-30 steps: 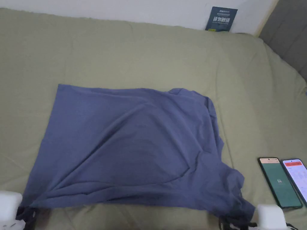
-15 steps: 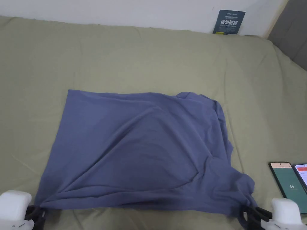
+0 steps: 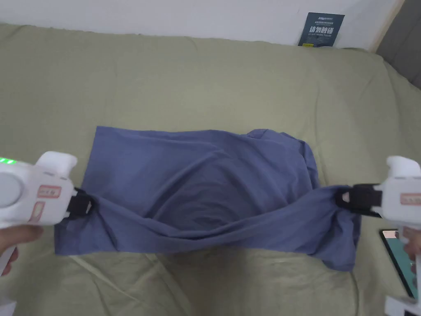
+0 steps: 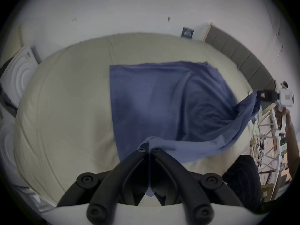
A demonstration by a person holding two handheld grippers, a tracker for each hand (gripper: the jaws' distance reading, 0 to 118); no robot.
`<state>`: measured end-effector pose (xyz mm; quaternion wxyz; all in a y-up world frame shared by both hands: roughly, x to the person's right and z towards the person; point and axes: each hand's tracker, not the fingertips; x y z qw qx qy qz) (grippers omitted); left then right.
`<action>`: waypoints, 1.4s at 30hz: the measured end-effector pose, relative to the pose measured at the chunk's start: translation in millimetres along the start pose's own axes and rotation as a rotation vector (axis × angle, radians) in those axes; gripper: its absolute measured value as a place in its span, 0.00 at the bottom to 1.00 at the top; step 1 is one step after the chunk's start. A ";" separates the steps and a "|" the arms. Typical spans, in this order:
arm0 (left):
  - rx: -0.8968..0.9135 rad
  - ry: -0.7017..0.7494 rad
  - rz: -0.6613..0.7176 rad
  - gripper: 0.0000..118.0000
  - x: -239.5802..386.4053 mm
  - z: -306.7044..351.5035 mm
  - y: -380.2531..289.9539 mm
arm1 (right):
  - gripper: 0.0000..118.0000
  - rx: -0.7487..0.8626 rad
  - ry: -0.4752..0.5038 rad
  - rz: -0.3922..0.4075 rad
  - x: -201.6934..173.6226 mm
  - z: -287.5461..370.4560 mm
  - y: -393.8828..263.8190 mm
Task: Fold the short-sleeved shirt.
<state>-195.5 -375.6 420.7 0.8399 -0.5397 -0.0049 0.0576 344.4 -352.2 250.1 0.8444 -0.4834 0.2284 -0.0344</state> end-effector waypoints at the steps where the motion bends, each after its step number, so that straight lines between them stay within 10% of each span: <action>1: -0.055 0.018 0.002 0.00 -3.2 -16.4 13.1 | 0.03 -0.025 -0.006 -0.016 4.1 -17.5 13.2; 10: -0.134 0.023 0.183 0.00 -33.0 -70.2 33.3 | 0.03 -0.121 -0.121 -0.055 14.1 -87.7 20.1; 11: -0.111 0.013 0.153 0.11 -31.5 -69.5 30.8 | 0.13 -0.099 -0.101 -0.045 18.4 -86.0 20.2; 14: -0.005 0.025 0.201 1.00 -30.0 -49.9 15.6 | 1.00 0.042 -0.118 -0.018 11.8 -62.3 3.9; 21: 0.577 0.056 0.216 0.99 21.7 53.9 -104.0 | 0.99 0.271 0.008 0.097 -39.6 43.8 -98.3; 25: 0.618 0.322 0.113 0.95 62.1 70.4 -186.0 | 0.99 0.326 -0.094 0.144 -56.0 55.1 -175.7; 27: 0.565 0.322 0.143 0.58 63.7 61.6 -208.0 | 0.69 0.332 -0.092 0.140 -68.7 58.6 -199.4; 28: 0.526 0.328 0.152 0.21 59.6 55.9 -211.1 | 0.31 0.330 -0.154 0.152 -72.7 57.0 -205.1; 29: 0.454 0.264 0.199 0.06 57.5 44.2 -217.6 | 0.00 0.326 -0.227 0.168 -76.4 55.5 -213.1; 35: 0.417 0.264 0.178 0.06 23.5 23.1 -183.0 | 0.00 0.324 -0.151 0.074 -68.1 53.1 -208.3; 36: 0.412 0.234 0.182 0.15 16.1 15.8 -175.5 | 0.00 0.321 -0.148 0.056 -65.5 53.0 -206.5; 37: 0.386 0.185 0.207 0.46 7.7 7.1 -166.7 | 0.00 0.314 -0.139 0.039 -63.4 52.5 -205.0; 38: 0.345 0.161 0.241 0.99 2.0 -2.3 -155.7 | 0.00 0.311 -0.138 0.035 -62.4 51.8 -204.2; 42: 0.311 0.200 0.265 0.98 -10.7 -26.2 -125.0 | 0.00 0.305 -0.157 0.046 -63.1 49.0 -204.9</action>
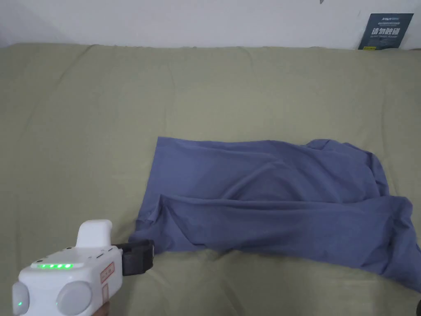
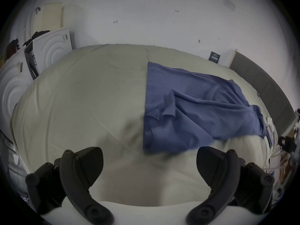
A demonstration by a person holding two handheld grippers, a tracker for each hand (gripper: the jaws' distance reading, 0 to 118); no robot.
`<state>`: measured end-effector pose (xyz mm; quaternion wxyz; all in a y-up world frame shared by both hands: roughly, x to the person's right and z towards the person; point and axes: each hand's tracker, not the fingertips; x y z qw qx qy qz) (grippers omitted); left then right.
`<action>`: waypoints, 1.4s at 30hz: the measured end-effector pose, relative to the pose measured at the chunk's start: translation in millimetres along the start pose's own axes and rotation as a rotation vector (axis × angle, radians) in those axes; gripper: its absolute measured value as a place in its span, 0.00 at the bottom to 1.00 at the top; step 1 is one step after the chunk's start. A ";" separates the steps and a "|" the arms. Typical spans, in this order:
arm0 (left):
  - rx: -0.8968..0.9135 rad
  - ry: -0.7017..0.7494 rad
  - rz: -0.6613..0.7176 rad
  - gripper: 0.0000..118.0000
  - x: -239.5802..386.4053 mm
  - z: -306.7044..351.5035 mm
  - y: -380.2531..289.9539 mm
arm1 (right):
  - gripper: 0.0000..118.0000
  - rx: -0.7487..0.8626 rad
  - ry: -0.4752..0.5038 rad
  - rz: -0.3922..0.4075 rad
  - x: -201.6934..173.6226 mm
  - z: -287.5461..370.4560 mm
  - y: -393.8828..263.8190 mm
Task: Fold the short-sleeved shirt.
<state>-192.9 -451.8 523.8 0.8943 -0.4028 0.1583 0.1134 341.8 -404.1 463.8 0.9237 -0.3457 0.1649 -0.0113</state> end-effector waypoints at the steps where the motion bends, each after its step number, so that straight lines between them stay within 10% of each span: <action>1: -0.001 0.008 -0.004 0.98 1.8 -7.7 2.4 | 0.00 -0.006 -0.001 -0.003 -0.8 -2.4 0.0; 4: -0.066 0.050 -0.026 0.96 9.6 -31.6 9.4 | 0.00 -0.017 -0.004 -0.012 0.4 -3.8 -1.5; 13: -0.035 0.015 -0.151 0.09 58.1 -29.1 -1.8 | 0.00 -0.032 -0.017 -0.002 3.8 -12.2 8.1; 18: 0.012 -0.069 -0.051 0.07 44.4 -9.5 4.7 | 0.01 -0.025 -0.048 0.048 13.5 -32.1 20.7; 19: 0.035 -0.050 -0.072 0.07 43.1 -4.6 7.4 | 0.14 -0.022 -0.087 0.060 16.1 -39.1 23.3; 21: 0.046 -0.046 -0.073 0.07 47.7 3.8 13.1 | 0.93 -0.068 -0.073 0.055 25.7 -60.1 28.4; 22: 0.034 -0.051 -0.071 0.07 47.9 4.5 16.3 | 1.00 -0.111 -0.060 0.057 29.3 -70.5 30.3; 30: 0.110 -0.052 -0.091 0.07 50.4 13.0 12.6 | 0.99 -0.188 -0.124 0.107 48.7 -140.9 45.7; 31: 0.104 -0.053 -0.095 0.07 49.8 12.8 12.1 | 0.93 -0.243 -0.105 0.096 51.3 -147.4 46.6; 33: 0.105 -0.055 -0.071 0.07 46.3 10.4 11.3 | 0.21 -0.259 -0.080 0.063 49.9 -149.8 45.1; 34: 0.105 -0.081 -0.047 0.07 43.5 8.5 9.8 | 0.11 -0.222 -0.033 0.051 46.2 -146.2 43.7; 42: 0.017 -0.090 0.001 0.06 41.3 8.1 8.8 | 0.09 -0.177 -0.005 0.033 29.7 -117.8 64.5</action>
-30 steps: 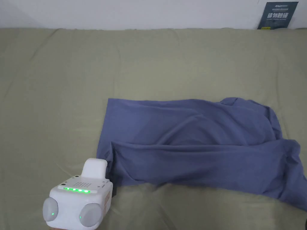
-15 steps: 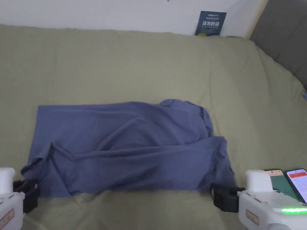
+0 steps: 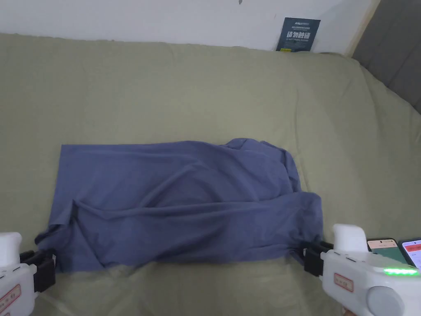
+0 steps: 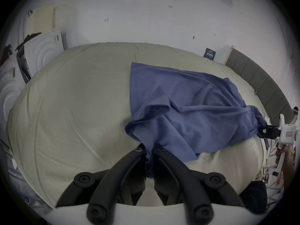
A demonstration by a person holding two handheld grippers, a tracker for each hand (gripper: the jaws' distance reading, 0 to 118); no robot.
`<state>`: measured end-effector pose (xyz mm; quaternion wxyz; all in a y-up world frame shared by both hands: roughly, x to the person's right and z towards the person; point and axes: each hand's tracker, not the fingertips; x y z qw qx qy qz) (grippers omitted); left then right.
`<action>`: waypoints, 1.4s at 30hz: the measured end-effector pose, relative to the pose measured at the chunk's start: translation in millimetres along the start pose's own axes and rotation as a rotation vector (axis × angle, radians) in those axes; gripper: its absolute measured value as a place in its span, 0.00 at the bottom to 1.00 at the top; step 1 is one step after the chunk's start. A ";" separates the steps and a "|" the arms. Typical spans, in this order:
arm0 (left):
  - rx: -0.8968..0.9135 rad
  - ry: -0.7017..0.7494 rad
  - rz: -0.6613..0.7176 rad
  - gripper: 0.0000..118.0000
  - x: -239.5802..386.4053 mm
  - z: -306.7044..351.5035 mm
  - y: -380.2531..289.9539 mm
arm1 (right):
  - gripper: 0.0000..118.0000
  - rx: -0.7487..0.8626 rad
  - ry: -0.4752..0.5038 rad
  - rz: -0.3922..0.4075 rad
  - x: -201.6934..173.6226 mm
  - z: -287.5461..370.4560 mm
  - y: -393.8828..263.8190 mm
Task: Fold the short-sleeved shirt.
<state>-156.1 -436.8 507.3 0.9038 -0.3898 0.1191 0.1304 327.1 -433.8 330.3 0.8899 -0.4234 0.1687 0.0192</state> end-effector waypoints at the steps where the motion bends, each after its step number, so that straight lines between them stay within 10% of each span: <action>1: 0.027 0.009 -0.024 0.06 2.0 7.5 2.9 | 0.09 0.019 0.005 0.001 0.0 9.4 5.3; 13: 0.071 -0.002 -0.069 0.06 9.8 102.3 32.8 | 0.09 0.107 0.134 -0.002 7.9 131.5 39.4; 22: -0.100 0.018 0.010 0.06 -11.3 93.9 -37.4 | 0.10 -0.074 0.112 -0.039 28.1 104.8 -41.9; 23: -0.094 0.013 0.013 0.08 -12.3 87.5 -43.5 | 0.25 -0.076 0.112 -0.060 36.0 93.1 -52.0; 25: -0.056 0.012 0.039 0.57 -13.5 78.4 -52.9 | 0.85 -0.043 0.088 -0.077 38.7 81.3 -65.9; 27: -0.055 0.029 0.057 0.89 -22.8 74.0 -56.0 | 0.98 -0.018 0.050 -0.089 41.5 78.2 -71.2; 36: 0.168 0.037 -0.046 0.97 -0.9 139.8 -58.9 | 0.99 0.226 0.049 0.018 -15.0 157.8 -61.1; 38: 0.172 0.072 -0.077 0.95 7.3 138.2 -58.6 | 0.92 0.221 0.117 0.037 -29.2 160.6 -59.7; 39: 0.183 0.068 -0.092 0.86 9.6 136.7 -58.8 | 0.72 0.227 0.124 0.035 -35.7 157.5 -58.5; 40: 0.193 0.055 -0.104 0.60 10.7 134.3 -56.5 | 0.37 0.229 0.108 0.046 -42.8 154.8 -58.1; 41: 0.172 0.047 -0.097 0.03 10.8 127.4 -53.2 | 0.00 0.218 0.052 0.087 -50.7 149.3 -56.5; 42: 0.120 0.048 -0.089 0.01 12.2 118.1 -50.7 | 0.00 0.233 0.028 0.114 -54.9 147.2 -55.9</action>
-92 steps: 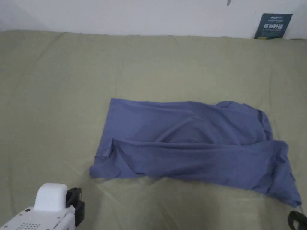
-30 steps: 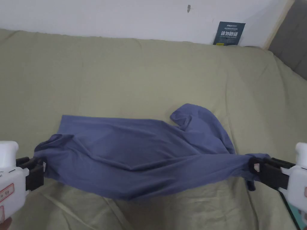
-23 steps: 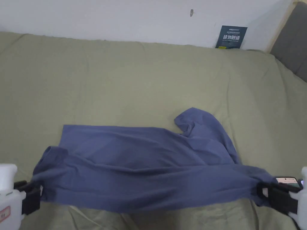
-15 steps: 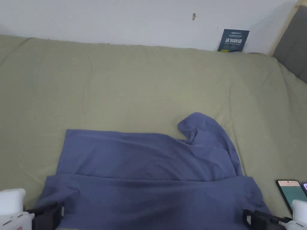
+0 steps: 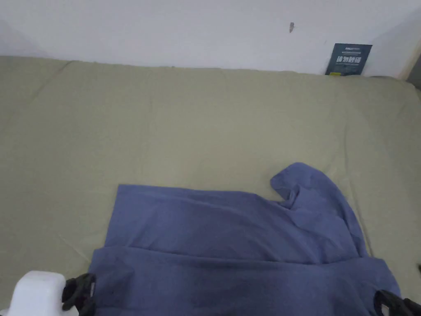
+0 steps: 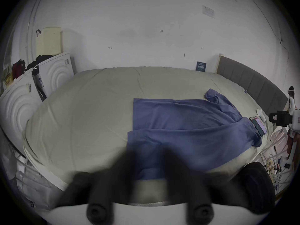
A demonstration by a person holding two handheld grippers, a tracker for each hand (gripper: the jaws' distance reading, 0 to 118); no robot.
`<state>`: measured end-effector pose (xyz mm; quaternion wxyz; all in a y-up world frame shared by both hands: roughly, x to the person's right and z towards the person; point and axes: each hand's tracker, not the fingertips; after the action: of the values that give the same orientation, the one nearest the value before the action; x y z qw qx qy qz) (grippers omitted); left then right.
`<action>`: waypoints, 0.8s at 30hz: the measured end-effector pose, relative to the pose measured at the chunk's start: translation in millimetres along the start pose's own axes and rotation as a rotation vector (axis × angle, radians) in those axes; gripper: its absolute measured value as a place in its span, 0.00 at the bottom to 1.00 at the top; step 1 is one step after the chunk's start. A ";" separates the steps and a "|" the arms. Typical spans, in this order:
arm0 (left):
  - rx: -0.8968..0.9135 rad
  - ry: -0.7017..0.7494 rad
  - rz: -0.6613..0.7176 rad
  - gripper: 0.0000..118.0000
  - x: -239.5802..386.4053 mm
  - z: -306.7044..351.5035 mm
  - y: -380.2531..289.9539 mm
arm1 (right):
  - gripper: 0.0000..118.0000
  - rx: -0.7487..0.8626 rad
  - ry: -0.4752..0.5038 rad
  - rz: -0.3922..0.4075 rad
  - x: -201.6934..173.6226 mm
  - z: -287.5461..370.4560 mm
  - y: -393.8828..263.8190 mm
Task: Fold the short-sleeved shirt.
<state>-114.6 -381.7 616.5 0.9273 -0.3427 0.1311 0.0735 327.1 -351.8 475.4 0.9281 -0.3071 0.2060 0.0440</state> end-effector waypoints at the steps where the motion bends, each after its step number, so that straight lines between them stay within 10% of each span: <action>1: -0.006 -0.044 -0.013 0.01 -3.1 -8.1 4.5 | 0.00 -0.002 0.053 -0.002 -3.1 -4.7 0.4; 9: -0.018 0.018 -0.098 0.05 -32.9 -146.3 106.1 | 0.00 -0.039 0.096 -0.011 -8.8 -44.8 18.0; 10: -0.018 0.042 -0.128 0.25 -37.7 -167.1 118.9 | 0.00 -0.042 0.093 -0.012 -8.5 -49.4 19.6; 11: -0.038 0.044 -0.145 0.78 -44.7 -189.4 132.3 | 0.00 -0.043 0.090 -0.011 -7.6 -53.4 21.2; 12: -0.099 0.050 -0.156 1.00 -48.0 -213.6 146.9 | 0.00 -0.044 0.089 -0.012 -6.5 -56.8 22.8; 24: -0.226 0.105 -0.184 0.94 -46.9 -305.4 143.3 | 0.00 -0.089 0.081 -0.039 11.0 -85.1 24.7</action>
<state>-250.6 -475.8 318.7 0.8774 -0.4591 0.1382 -0.0156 301.8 -382.4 395.4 0.9051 -0.3534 0.2353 0.0226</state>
